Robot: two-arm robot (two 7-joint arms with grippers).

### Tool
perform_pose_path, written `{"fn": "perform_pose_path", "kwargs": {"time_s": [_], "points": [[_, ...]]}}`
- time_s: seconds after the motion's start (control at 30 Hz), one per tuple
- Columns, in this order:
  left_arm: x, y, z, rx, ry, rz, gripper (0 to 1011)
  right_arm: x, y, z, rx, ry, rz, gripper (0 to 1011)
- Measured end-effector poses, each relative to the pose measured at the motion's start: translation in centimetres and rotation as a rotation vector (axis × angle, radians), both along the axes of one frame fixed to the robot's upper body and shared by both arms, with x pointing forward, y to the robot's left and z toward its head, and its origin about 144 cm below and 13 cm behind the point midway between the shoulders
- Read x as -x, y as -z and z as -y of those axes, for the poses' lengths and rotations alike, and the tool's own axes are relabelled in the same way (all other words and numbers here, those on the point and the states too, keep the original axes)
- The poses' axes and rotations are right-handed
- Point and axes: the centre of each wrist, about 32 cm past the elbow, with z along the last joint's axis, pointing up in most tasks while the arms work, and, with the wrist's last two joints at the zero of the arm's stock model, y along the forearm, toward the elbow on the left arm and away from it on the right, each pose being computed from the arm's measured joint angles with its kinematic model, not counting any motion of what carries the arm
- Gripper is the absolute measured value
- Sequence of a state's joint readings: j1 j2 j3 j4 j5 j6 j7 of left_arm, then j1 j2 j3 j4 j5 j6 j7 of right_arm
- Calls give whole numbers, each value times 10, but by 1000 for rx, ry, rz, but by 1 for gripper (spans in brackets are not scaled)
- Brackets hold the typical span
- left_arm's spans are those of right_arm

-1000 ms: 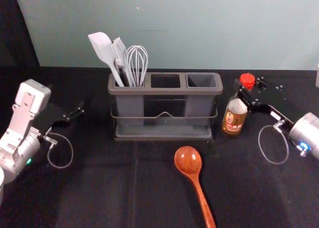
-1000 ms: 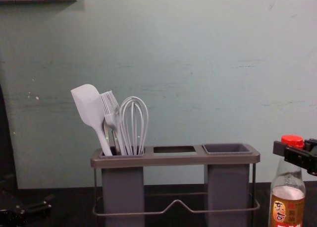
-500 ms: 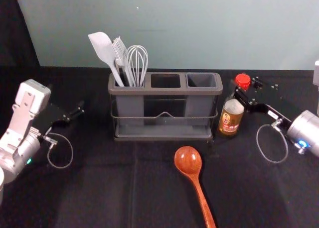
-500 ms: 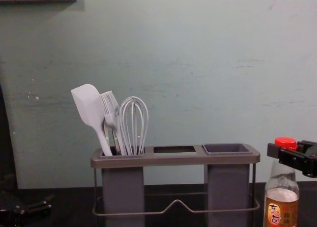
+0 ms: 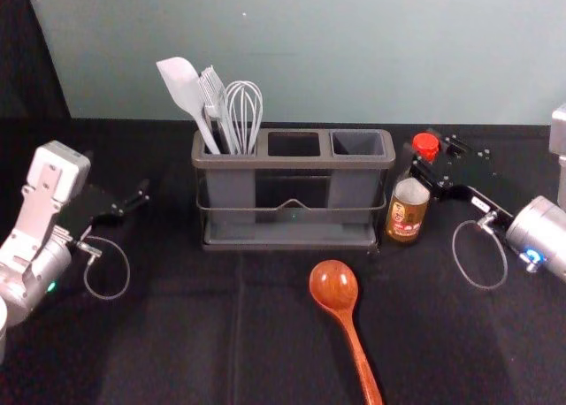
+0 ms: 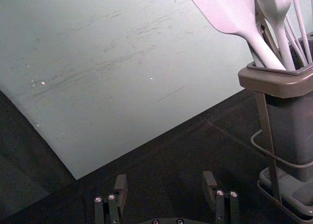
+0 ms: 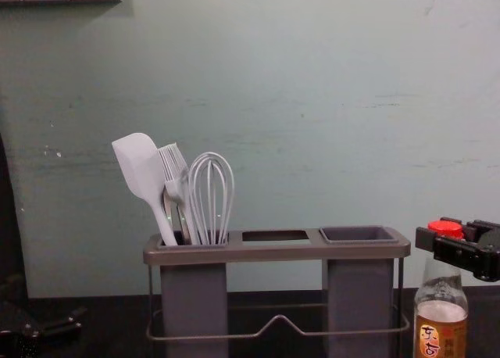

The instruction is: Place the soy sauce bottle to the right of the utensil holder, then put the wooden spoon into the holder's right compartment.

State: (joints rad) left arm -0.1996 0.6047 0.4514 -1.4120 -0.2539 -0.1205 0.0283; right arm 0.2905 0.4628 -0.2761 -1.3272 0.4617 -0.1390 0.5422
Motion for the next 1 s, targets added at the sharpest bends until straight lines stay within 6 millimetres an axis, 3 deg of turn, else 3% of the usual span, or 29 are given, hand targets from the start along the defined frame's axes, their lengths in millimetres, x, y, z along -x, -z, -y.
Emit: {"fn": "perform_pose_path", "kwargs": {"time_s": [0.53, 0.8, 1.0], "points": [[0, 0, 0, 0, 0, 0, 1005, 12, -3, 2, 3, 28, 48, 964], [0, 0, 0, 0, 0, 0, 1005, 26, -9, -2, 48, 69, 91, 1003], [0, 0, 0, 0, 0, 0, 1005, 49, -14, -5, 68, 102, 134, 1002]]}}
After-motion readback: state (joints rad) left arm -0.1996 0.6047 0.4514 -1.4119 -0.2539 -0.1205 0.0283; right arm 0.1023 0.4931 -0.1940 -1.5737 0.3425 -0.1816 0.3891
